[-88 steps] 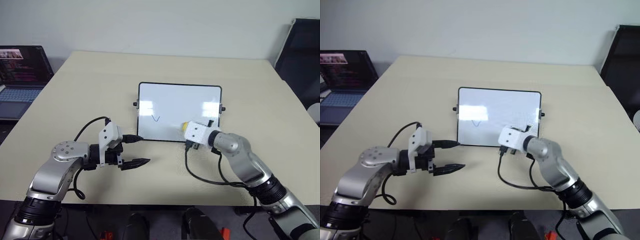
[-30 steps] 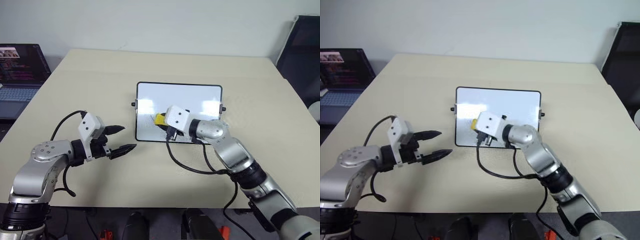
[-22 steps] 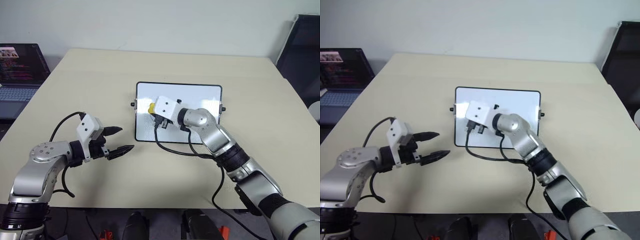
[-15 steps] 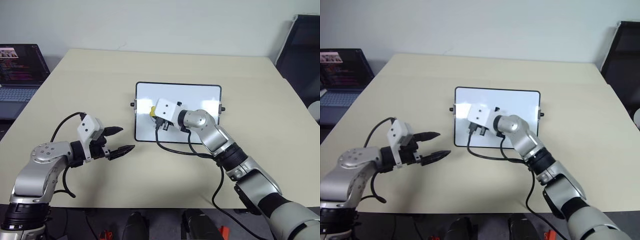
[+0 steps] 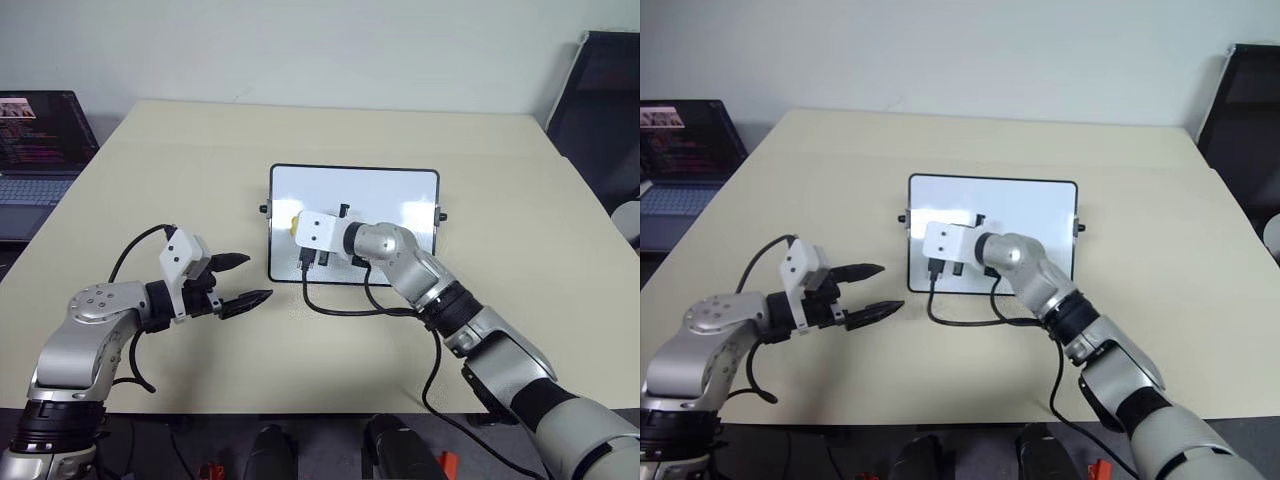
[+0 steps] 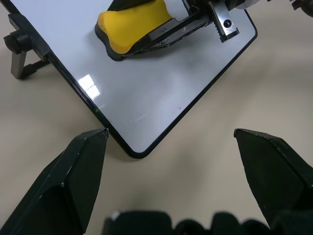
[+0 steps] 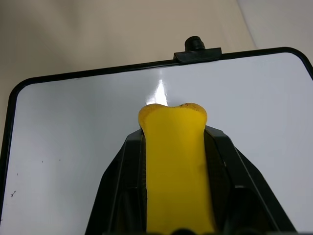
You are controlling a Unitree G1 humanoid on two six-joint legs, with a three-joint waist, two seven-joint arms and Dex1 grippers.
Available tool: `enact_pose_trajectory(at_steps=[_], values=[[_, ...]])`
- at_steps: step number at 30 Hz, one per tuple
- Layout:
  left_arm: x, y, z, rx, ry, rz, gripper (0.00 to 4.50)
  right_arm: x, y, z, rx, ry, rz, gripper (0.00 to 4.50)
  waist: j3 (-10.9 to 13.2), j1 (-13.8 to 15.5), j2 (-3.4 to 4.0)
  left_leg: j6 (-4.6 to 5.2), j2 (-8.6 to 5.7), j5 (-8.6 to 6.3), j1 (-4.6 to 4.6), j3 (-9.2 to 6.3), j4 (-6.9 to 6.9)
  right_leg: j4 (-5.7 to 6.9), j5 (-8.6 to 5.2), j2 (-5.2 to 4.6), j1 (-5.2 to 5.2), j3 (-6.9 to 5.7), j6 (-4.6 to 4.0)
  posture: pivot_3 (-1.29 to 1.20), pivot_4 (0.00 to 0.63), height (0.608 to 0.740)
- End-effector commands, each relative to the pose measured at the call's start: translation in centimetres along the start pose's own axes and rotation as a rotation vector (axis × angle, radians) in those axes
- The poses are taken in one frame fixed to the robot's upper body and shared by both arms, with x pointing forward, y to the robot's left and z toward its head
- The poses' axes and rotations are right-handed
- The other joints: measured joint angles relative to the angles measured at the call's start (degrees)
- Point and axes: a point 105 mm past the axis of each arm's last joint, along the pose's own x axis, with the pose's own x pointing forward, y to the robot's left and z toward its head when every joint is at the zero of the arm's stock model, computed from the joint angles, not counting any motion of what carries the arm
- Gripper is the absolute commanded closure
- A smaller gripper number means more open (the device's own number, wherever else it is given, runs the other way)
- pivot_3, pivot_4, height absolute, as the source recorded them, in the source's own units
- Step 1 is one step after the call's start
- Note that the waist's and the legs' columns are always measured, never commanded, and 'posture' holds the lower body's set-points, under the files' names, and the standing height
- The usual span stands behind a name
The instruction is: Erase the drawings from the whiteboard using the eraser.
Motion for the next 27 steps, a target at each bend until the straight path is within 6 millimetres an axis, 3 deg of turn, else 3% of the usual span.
enact_pose_trajectory(at_steps=[1,5,11,13,18,24,27], values=[[-0.3,0.0,0.7,0.036,-0.022,0.003,0.0,-0.4,1.6,-2.3,0.062,0.083,0.106,3.28,0.0,0.0,0.0,0.0,0.0,0.0,0.0,-0.01,-0.01,0.0,0.0,0.0,0.0,-0.01,0.0,0.0,0.15,0.74],[-0.4,0.0,0.7,0.04,-0.02,0.005,0.0,-0.8,1.6,-2.6,0.076,0.09,0.116,3.28,0.0,0.1,0.0,0.0,0.0,0.0,0.01,-0.07,0.01,0.0,-0.03,0.0,0.05,-0.07,0.03,0.0,0.15,0.74],[-0.3,-0.1,0.9,0.045,-0.02,0.001,0.0,-0.7,-1.9,-2.1,0.03,0.085,-0.065,3.28,0.0,0.1,0.01,0.09,0.0,0.09,0.02,-0.1,0.05,0.02,-0.14,0.0,0.07,-0.1,-0.21,0.0,0.15,0.74],[-0.2,-0.1,1.0,0.046,-0.02,-0.001,0.0,-0.8,-1.2,-2.7,0.036,0.103,-0.022,3.28,0.0,0.2,0.0,0.14,0.0,0.14,0.02,-0.1,0.05,0.01,-0.1,-0.01,0.09,-0.13,-0.21,0.0,0.15,0.74],[-0.2,-0.1,0.9,0.047,-0.014,-0.006,0.0,-1.8,2.8,-3.9,0.027,0.138,0.187,3.28,0.0,0.4,0.0,0.14,0.0,0.15,0.02,-0.18,0.06,-0.05,-0.13,-0.03,0.18,-0.25,-0.23,0.0,0.15,0.74],[-0.1,-0.2,0.7,0.047,-0.009,-0.019,0.0,-2.1,-2.3,-3.8,0.002,0.14,-0.101,3.28,0.0,0.2,0.05,0.16,0.03,0.17,0.03,-0.34,0.04,0.02,-0.12,-0.02,0.19,-0.43,-0.29,0.0,0.15,0.74],[0.1,-0.3,0.6,0.048,-0.008,-0.027,0.0,-2.2,-1.6,-4.3,-0.007,0.156,-0.055,3.28,0.0,0.4,0.04,0.16,0.01,0.25,0.03,-0.36,0.08,0.01,-0.07,-0.08,0.19,-0.52,-0.31,0.0,0.15,0.74]])
